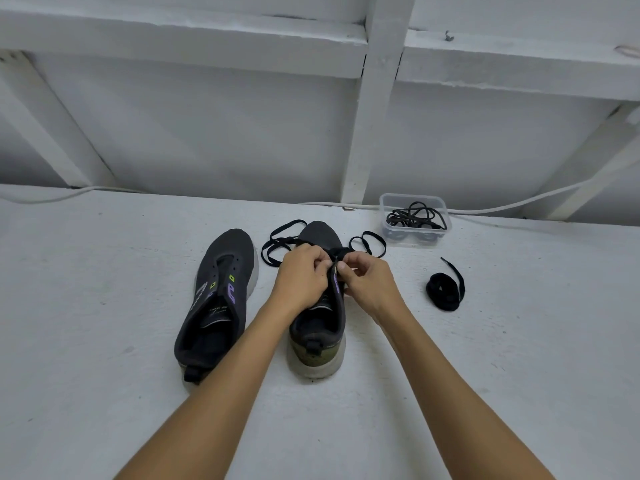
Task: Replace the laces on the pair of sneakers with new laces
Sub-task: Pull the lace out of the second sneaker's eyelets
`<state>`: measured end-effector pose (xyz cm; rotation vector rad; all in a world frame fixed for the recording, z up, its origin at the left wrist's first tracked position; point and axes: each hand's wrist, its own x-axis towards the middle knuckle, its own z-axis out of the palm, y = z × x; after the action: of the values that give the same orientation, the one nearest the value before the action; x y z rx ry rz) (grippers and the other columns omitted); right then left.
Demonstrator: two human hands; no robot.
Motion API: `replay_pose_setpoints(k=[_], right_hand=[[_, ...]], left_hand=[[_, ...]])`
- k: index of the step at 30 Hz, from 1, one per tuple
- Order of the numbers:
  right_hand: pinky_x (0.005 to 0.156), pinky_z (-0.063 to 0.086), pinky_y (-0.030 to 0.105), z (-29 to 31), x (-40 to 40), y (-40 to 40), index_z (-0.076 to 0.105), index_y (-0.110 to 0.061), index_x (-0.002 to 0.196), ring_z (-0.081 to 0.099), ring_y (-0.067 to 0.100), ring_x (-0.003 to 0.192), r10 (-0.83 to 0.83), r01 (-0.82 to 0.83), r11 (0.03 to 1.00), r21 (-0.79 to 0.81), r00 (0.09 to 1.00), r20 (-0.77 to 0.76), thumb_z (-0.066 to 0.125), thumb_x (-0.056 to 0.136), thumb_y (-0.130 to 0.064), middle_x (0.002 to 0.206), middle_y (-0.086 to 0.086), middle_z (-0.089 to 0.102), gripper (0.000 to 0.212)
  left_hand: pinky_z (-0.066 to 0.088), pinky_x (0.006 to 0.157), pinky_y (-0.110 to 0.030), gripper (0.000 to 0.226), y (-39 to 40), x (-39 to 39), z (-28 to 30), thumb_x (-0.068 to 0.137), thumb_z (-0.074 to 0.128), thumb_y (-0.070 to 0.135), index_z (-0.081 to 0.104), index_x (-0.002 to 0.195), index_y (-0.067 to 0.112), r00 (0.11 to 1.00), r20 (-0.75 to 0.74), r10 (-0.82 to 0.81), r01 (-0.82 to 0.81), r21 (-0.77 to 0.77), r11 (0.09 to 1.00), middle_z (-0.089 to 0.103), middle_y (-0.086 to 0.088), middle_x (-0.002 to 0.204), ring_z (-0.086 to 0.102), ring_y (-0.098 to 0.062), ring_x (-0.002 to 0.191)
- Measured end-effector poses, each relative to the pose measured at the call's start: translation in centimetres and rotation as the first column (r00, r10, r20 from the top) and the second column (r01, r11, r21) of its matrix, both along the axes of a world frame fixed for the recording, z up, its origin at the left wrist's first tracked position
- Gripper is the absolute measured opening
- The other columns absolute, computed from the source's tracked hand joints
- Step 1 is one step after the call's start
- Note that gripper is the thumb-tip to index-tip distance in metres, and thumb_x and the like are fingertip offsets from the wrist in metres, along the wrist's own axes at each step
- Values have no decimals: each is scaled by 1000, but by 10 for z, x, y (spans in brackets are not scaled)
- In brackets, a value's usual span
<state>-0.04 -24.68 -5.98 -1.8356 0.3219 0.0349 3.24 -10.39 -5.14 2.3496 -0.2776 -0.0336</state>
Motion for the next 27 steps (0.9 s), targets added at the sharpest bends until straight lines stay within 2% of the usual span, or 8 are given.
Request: replay_pose_setpoints(k=[2,6,10,16,21,27], right_hand=[[82,61,49,1,2,0,71,-23,85,72,25,79,12,-11,998,-59,1000,13,66,92,-18,86,2,75,10],[82,57,35,2,2,1,69,-22,89,70,14,80,21,-8,972,-235,998,51,66,93,-20,91,-5,73,6],[78,56,32,1,2,5,70,-20,85,69,12,78,5,18,960,-280,997,80,67,92,-16,86,-7,72,8],[79,56,33,8,8,0,66,-28,79,69,11,75,94,-69,933,-352,994,57,71,91,-19,84,-11,70,16],[84,58,42,8,10,-1,64,-25,80,73,13,77,110,-99,943,-317,994,18,66,95,-19,82,-6,72,17],[78,60,40,4,2,1,57,-15,93,74,12,75,-49,50,997,-60,999,15,54,102,-16,83,1,75,10]], left_hand=[[38,77,-24,12,0,1,1,96,59,15,69,91,10,1000,-17,2,-2,-8,1000,58,1,90,51,-14,84],[35,70,-20,12,1,3,1,95,59,15,69,89,10,997,-72,8,-10,-23,1000,65,0,88,54,-14,80],[36,66,-20,12,1,2,2,94,59,13,68,86,12,997,-84,1,-2,-17,1000,62,5,79,55,-13,75],[38,71,-22,12,2,-1,-3,95,59,13,69,88,9,997,-75,29,-33,-54,998,66,0,87,56,-15,79],[35,71,-15,10,1,2,-1,95,61,16,71,92,13,996,-83,20,-23,-36,999,68,1,93,54,-10,79],[39,66,-2,10,9,-4,7,94,66,19,75,97,18,996,-91,14,-22,-95,995,68,7,89,57,1,67]])
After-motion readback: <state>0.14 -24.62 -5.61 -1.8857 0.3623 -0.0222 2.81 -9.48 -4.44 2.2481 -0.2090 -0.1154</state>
